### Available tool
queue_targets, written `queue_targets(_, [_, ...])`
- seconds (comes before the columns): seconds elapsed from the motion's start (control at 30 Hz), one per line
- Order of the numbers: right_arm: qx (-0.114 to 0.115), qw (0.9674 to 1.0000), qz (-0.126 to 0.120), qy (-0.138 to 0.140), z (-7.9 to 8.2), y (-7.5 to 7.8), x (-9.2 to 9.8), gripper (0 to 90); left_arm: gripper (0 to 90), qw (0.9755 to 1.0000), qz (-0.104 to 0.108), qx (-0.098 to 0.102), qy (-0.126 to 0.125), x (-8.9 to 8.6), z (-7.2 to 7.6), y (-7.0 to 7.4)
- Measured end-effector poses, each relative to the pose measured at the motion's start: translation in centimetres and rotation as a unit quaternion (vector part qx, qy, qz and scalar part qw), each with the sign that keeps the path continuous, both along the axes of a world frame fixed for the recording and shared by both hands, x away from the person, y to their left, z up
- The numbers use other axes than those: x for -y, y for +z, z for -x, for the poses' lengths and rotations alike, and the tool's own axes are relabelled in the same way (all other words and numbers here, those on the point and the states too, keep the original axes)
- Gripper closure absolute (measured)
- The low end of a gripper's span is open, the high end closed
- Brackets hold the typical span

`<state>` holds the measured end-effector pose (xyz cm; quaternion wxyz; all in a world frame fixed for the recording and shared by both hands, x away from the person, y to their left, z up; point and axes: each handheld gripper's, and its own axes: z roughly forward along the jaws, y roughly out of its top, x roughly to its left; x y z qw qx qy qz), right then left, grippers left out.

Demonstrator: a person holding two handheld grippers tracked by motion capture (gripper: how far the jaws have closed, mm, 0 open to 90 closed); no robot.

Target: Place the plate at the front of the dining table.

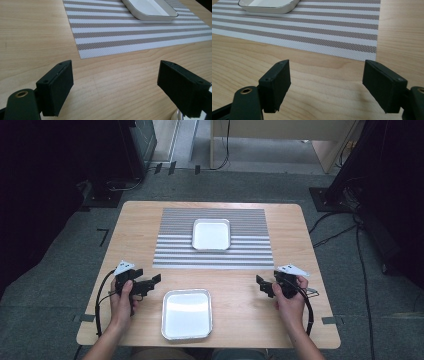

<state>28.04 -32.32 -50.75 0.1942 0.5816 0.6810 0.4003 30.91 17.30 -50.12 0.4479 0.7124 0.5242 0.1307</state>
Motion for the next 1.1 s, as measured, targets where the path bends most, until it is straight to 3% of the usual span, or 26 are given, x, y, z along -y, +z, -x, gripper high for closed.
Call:
queue_targets(0.33, [0.000, 1.0000, -0.005, -0.007, 1.8, -0.3, 1.5, 22.6, 13.2, 0.9999, -0.008, -0.011, 0.006, -1.8, 1.7, -1.2])
queue_targets(0.53, [-0.001, 1.0000, -0.003, -0.009, 3.0, -0.4, 2.3, 23.0, 13.2, 0.9995, -0.027, -0.010, 0.009, -3.1, 2.7, -1.1])
queue_targets(0.8, [0.000, 0.9997, 0.003, -0.023, 4.4, -0.7, 4.0, 23.4, 13.2, 0.9991, -0.032, -0.015, 0.025, -5.2, 3.8, -1.3])
queue_targets(1.1, [-0.002, 0.9991, 0.012, -0.042, 5.8, -1.4, 5.9, 23.8, 12.9, 0.9972, -0.063, -0.016, 0.038, -6.5, 4.4, -1.4])
